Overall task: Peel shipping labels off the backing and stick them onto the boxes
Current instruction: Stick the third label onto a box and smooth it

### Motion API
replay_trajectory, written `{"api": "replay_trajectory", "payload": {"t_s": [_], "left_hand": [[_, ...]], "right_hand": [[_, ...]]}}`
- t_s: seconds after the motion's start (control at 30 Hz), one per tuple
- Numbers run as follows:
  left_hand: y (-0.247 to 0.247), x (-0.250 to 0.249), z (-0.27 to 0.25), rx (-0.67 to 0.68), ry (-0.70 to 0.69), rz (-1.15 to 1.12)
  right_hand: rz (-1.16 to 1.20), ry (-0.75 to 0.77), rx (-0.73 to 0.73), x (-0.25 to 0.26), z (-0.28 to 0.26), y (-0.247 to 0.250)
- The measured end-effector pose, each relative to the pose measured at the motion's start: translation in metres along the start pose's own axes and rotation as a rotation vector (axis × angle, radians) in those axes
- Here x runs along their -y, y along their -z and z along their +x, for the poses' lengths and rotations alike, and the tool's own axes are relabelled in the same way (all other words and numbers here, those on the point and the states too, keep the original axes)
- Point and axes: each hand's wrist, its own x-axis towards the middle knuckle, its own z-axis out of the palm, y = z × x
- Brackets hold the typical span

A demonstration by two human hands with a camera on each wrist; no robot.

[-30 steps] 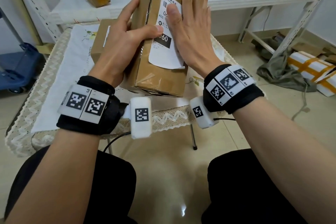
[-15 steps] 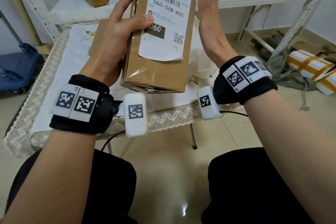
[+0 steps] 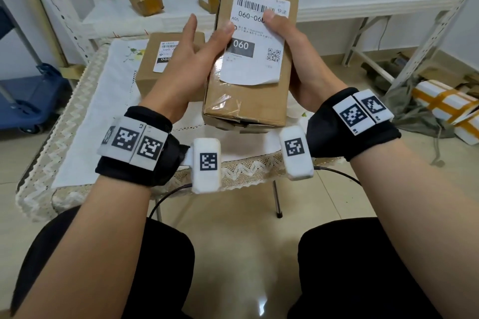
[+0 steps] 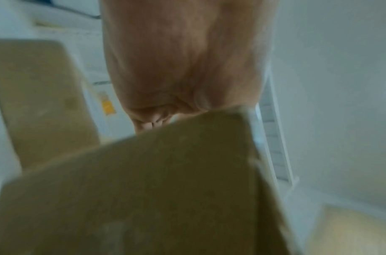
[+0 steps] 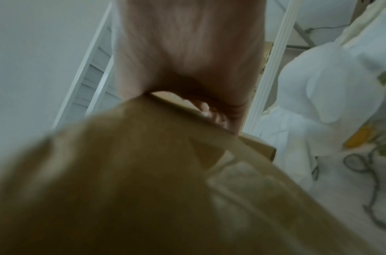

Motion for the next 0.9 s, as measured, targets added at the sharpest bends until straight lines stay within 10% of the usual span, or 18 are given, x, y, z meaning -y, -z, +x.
{"api": "replay_trajectory", "payload": {"t_s": [0.37, 0.9], "left_hand": [[-0.029, -0.005, -0.010, 0.002, -0.471, 0.947], [-0.030, 0.010, -0.008, 0.104, -0.433, 0.984]], "right_hand": [[0.042, 0.021, -0.138, -0.001, 0.001, -0.016], [0.128, 0.062, -0.321, 0.003, 0.003, -0.007]]}}
